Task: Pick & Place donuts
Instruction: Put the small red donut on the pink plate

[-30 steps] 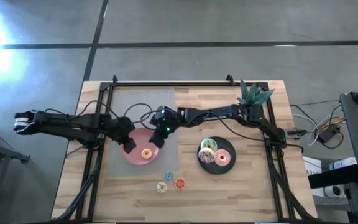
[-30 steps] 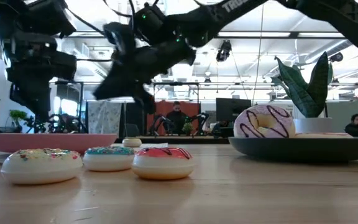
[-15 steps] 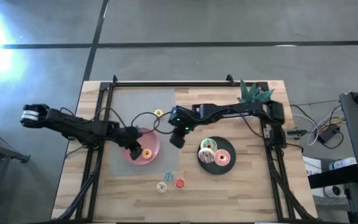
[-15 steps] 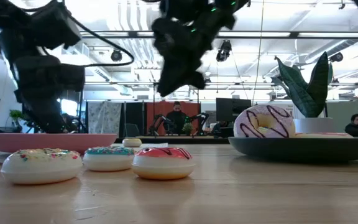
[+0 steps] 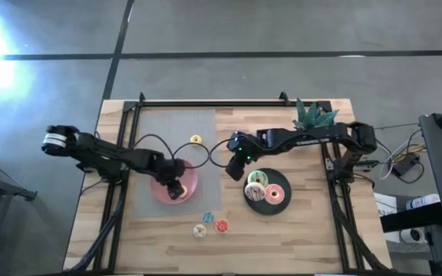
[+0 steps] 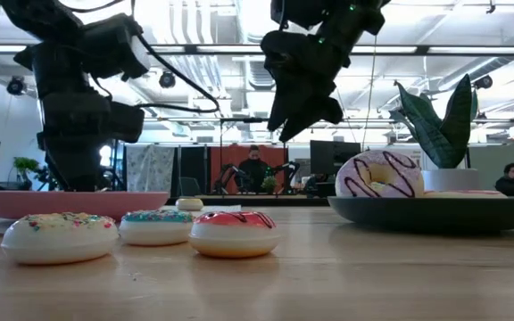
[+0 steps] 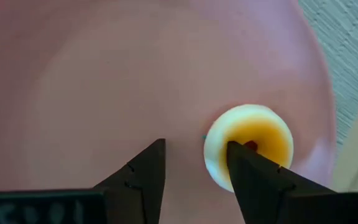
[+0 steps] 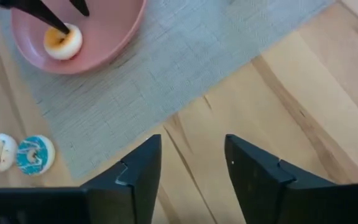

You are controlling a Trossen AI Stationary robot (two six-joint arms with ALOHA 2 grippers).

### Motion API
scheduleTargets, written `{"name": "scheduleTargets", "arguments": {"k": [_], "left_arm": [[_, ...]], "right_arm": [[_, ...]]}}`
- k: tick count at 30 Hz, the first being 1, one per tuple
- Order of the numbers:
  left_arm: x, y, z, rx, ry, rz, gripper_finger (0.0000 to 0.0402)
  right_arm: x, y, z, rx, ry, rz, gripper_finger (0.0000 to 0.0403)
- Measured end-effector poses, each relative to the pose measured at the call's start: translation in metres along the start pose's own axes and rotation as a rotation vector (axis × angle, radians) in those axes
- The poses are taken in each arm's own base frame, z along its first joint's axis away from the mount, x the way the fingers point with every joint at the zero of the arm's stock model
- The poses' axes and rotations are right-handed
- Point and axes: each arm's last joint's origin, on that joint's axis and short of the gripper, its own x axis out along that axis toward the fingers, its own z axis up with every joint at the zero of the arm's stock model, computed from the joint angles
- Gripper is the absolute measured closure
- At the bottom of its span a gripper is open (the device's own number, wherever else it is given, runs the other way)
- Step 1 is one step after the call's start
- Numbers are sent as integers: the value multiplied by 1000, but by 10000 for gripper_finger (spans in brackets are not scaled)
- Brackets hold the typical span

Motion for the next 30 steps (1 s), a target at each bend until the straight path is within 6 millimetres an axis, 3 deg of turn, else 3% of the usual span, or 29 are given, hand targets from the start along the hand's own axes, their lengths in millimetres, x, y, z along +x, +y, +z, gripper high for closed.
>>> {"name": "scheduleTargets", "arguments": {"k": [8, 21, 25, 30], "left_arm": [[-1, -10, 9, 27, -10, -23, 275], [-10, -28, 9, 77, -79, -64, 386], [-13, -28, 7, 71, -84, -4, 372], [-17, -35, 8, 114, -97, -16, 306]], "right_arm": [[-1, 4, -4, -13, 7, 6, 218], [0, 7, -7, -31, 14, 8, 218], [0, 7, -7, -45, 16, 8, 218], [0, 7, -8, -47, 19, 6, 218]]}}
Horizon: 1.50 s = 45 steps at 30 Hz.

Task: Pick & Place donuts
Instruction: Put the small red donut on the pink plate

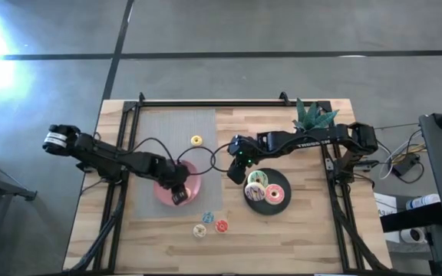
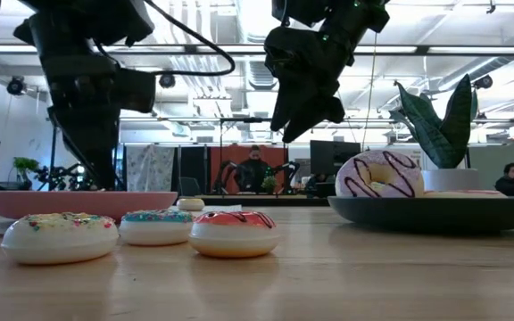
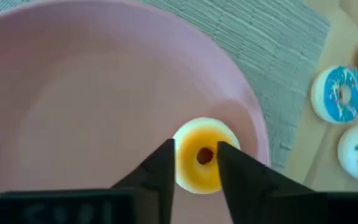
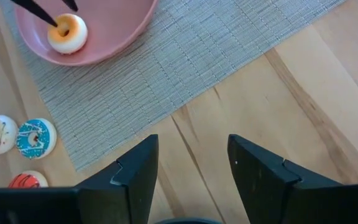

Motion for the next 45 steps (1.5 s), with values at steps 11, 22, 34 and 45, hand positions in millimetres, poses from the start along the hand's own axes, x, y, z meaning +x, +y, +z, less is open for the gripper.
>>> {"name": "scheduleTargets", "arguments": {"k": [11, 22, 34, 45], "left_arm": [[10, 9, -15, 68, 45, 28, 252], [27, 2, -11, 81, -14, -19, 270], [24, -9, -4, 111, -38, -10, 386], [-15, -7, -1, -6, -116, -163, 401]], "right_arm": [[1, 0, -1, 0, 2, -1, 218], [1, 0, -1, 5, 2, -1, 218], [1, 0, -1, 22, 2, -1, 218], [1, 6, 4, -84, -23, 105, 218]]}}
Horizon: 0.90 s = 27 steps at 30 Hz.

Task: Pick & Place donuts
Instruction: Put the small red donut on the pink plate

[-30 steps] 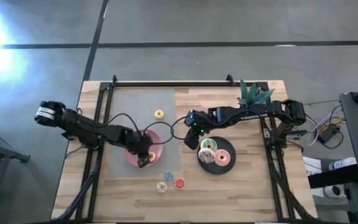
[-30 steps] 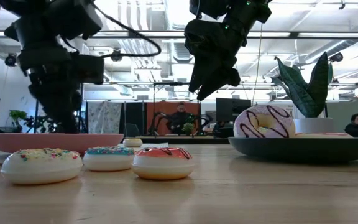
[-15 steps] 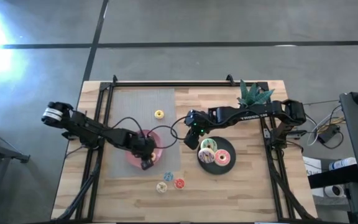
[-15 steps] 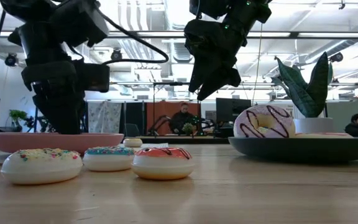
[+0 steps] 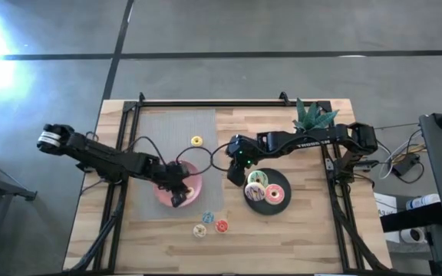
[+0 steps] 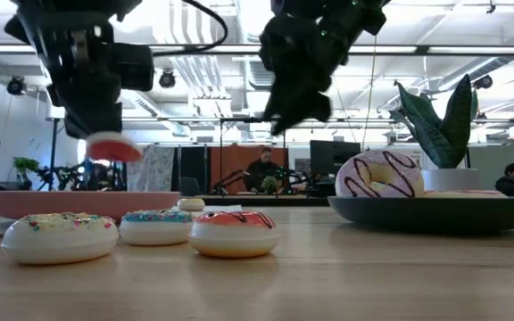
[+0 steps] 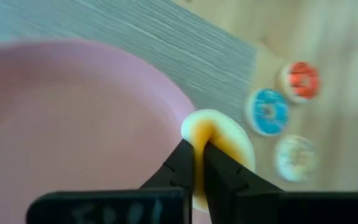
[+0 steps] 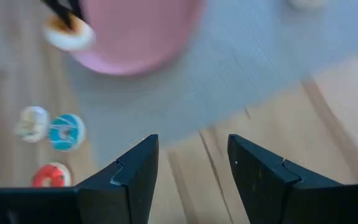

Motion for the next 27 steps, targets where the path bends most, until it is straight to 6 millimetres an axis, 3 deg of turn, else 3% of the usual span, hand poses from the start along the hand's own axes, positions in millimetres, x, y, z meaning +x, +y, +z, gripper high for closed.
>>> {"name": "scheduleTargets", "arguments": {"k": [6, 10, 17, 27], "left_arm": [[-7, 20, 8, -243, 22, -352, 401], [-11, 41, 17, -372, -75, -578, 401], [-16, 73, 21, -592, -179, -651, 401], [-35, 56, 56, -571, -274, -725, 401]], "right_arm": [[-2, 23, 17, -389, -237, 120, 218], [-6, 38, 22, -630, -378, 128, 218], [-4, 39, 26, -737, -424, 107, 218], [4, 38, 27, -754, -438, 99, 218]]}}
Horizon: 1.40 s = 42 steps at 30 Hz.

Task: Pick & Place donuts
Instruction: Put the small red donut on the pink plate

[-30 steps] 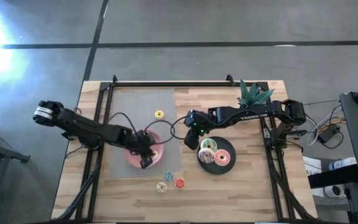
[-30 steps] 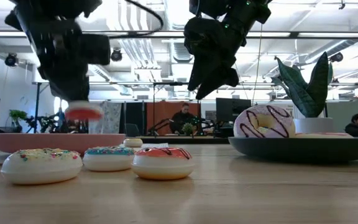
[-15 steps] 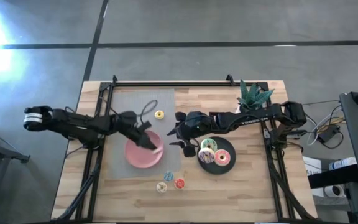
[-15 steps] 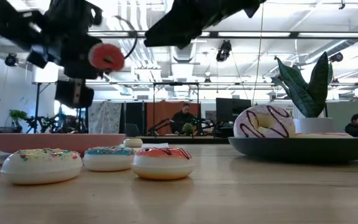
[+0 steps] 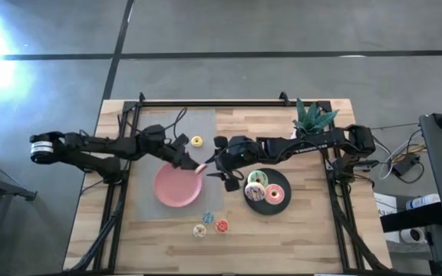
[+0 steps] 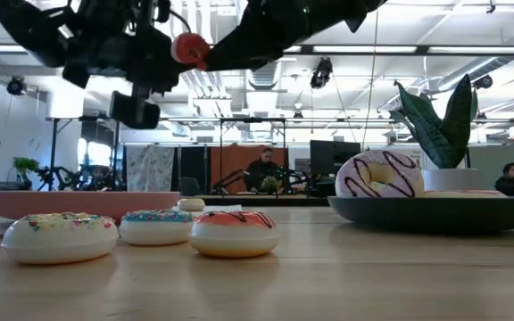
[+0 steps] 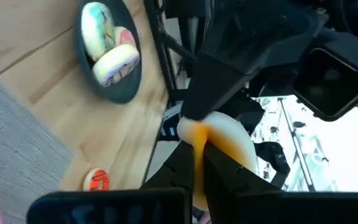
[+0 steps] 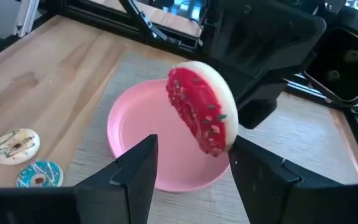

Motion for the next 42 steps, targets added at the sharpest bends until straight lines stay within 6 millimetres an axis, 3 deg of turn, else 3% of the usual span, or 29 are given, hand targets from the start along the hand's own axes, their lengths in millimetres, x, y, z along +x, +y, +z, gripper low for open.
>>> {"name": "scheduleTargets", "arguments": {"k": [7, 19, 33, 42], "left_arm": [[1, 5, 0, -34, 8, 106, 401], [1, 7, 0, -27, -30, 134, 401], [1, 7, 1, -42, -52, 142, 401], [2, 4, 0, -38, -39, 129, 401]], "right_arm": [[1, 0, 0, 4, 9, -28, 218], [2, 3, 3, -9, -22, -23, 221], [3, 3, 2, -53, -25, -24, 279], [3, 0, 1, -147, 12, -119, 250]]}}
